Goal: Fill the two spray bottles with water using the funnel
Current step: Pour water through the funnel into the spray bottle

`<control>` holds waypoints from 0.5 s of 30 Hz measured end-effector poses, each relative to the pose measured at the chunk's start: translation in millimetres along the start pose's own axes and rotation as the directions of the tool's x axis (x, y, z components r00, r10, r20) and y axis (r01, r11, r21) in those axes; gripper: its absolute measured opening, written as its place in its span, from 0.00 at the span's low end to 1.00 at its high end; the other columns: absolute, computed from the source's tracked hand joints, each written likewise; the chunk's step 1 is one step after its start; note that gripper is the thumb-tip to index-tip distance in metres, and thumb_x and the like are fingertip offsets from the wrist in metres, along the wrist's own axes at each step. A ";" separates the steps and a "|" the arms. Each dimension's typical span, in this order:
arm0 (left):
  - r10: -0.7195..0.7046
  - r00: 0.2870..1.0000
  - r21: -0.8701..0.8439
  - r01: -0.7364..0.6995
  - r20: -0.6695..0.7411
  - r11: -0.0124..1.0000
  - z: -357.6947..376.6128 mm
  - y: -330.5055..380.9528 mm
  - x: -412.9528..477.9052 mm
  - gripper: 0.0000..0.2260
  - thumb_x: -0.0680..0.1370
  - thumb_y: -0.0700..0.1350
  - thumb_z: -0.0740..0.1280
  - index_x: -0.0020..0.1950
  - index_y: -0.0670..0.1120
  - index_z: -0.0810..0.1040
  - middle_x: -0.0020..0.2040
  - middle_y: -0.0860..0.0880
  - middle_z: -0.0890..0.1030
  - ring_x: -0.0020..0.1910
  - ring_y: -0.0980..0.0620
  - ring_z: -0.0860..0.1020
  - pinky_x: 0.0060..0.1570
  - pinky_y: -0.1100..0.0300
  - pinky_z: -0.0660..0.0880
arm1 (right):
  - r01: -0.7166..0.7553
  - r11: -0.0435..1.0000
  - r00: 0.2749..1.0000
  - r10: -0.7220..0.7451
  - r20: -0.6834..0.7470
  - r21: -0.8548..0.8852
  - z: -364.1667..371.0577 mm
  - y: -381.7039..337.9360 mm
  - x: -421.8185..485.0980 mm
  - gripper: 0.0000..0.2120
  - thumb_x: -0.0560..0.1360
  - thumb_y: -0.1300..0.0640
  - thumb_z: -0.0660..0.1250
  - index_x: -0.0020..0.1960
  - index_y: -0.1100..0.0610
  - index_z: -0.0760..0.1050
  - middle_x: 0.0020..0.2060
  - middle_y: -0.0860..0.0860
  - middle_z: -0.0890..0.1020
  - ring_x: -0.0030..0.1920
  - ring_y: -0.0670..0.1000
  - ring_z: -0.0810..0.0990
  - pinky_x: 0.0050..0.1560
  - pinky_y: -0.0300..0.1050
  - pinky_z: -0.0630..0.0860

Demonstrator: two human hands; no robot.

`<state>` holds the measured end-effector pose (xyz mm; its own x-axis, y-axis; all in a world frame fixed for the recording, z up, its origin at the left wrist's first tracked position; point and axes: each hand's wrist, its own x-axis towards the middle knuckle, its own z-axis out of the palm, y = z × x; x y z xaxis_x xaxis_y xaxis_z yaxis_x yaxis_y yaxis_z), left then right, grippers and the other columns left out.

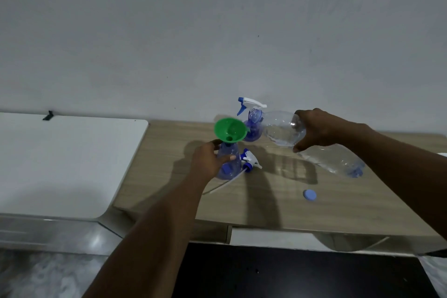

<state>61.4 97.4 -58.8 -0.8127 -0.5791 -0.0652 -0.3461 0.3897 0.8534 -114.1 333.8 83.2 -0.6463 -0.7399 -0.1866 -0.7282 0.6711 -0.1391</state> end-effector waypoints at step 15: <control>-0.047 0.998 0.057 0.045 0.038 0.997 -3.8 3.4 6.0 0.33 0.63 0.53 0.83 0.66 0.47 0.79 0.55 0.48 0.84 0.48 0.53 0.81 0.52 0.60 0.75 | 0.011 0.985 0.995 0.006 0.101 -0.170 -3.6 -7.5 14.8 0.31 0.58 0.41 0.81 0.50 0.50 0.66 0.44 0.50 0.76 0.46 0.54 0.77 0.44 0.50 0.77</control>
<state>57.1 92.6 -54.3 -0.8128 -0.5689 -0.1253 -0.4083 0.4031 0.8190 -119.0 317.6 85.0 -0.6243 -0.7274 -0.2847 -0.7636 0.6452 0.0259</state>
